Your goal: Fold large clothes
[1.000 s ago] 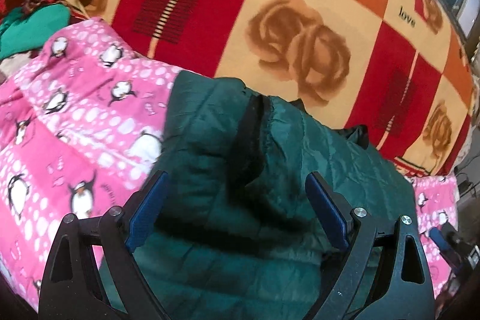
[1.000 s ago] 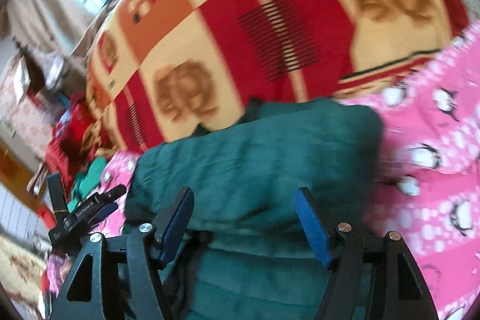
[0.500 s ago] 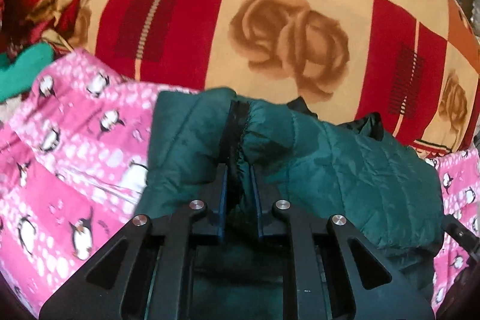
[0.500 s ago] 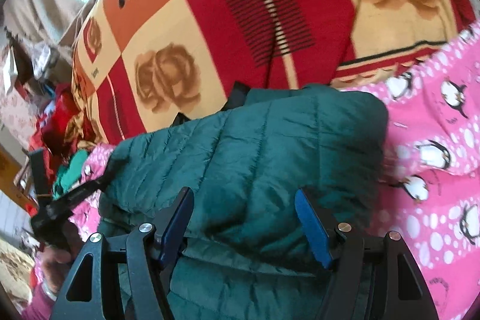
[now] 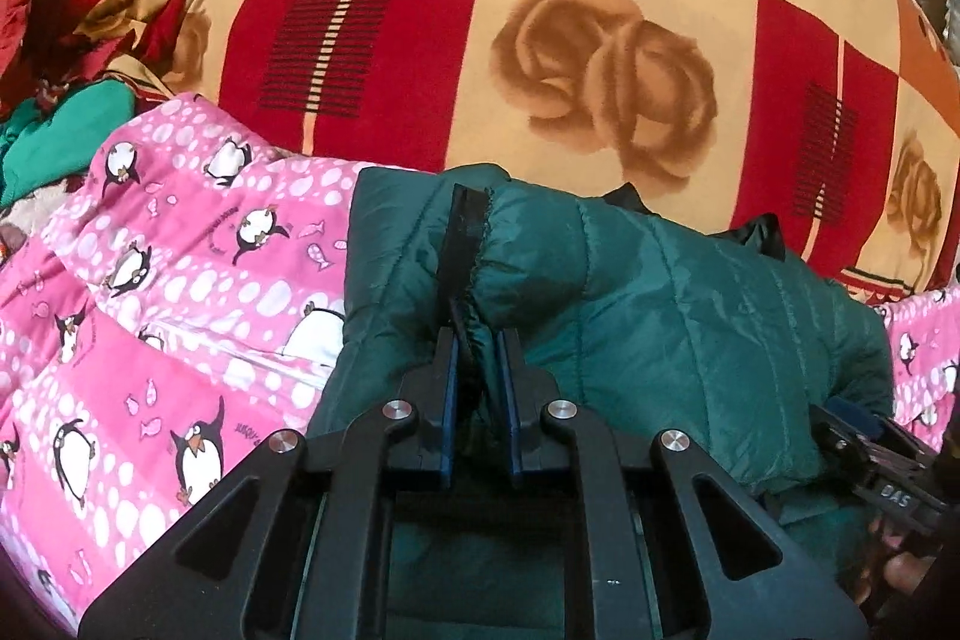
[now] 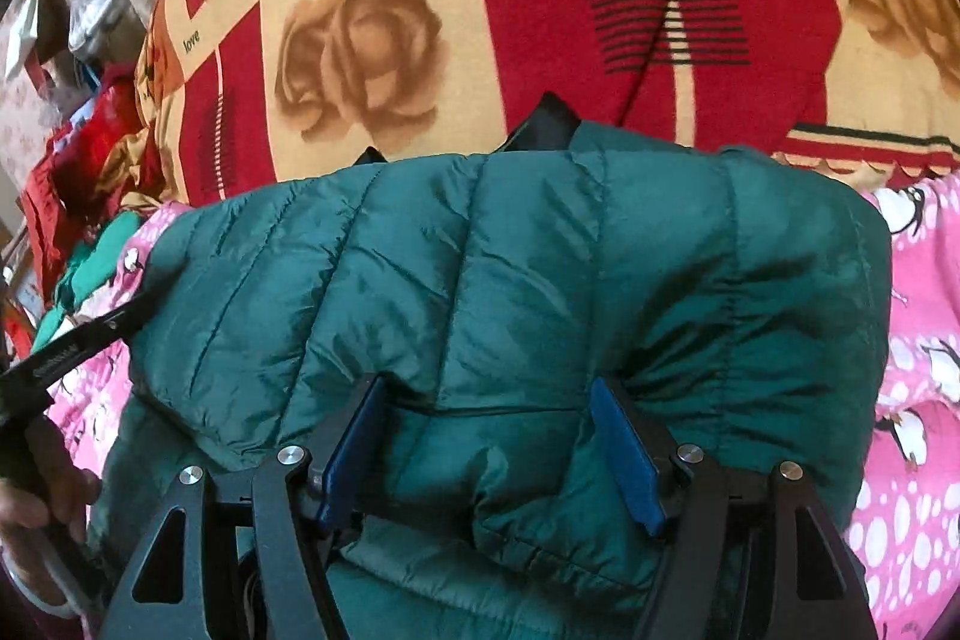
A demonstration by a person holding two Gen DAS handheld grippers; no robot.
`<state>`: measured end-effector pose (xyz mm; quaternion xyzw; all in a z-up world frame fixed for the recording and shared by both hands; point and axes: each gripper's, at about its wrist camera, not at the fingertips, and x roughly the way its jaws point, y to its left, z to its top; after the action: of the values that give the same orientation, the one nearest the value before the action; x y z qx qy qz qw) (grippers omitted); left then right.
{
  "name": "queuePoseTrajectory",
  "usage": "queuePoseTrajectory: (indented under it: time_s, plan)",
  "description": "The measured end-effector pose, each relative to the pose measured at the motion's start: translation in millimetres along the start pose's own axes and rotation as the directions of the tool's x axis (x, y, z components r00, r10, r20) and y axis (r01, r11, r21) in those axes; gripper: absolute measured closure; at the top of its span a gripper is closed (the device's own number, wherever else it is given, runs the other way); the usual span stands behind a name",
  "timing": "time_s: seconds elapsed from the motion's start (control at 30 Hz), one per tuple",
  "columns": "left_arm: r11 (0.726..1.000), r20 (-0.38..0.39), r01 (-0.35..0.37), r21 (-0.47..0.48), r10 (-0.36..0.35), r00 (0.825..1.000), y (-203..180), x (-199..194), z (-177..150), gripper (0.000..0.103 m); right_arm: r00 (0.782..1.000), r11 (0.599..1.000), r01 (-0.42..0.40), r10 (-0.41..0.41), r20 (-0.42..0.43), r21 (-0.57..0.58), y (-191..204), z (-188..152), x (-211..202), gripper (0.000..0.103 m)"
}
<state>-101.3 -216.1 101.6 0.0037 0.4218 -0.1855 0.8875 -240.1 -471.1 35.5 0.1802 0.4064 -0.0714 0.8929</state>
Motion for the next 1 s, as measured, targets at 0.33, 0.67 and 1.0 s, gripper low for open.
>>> queuePoseTrajectory:
  time_s: [0.33,0.67,1.0]
  plan:
    - [0.994,0.093,0.087,-0.071,-0.08,0.992,2,-35,12,0.044,0.991,0.996,0.078,-0.081,0.105,0.033,-24,15,-58,0.035]
    - [0.992,0.008,-0.061,0.115,0.061,0.998,-47,20,13,0.033,0.964,0.966,0.259,-0.259,0.062,0.004,-56,38,-18,0.035]
    - [0.988,-0.004,-0.062,0.14,0.063,0.998,-47,50,-2,0.031,0.968,0.969,0.245,-0.246,0.037,0.03,-79,44,18,0.033]
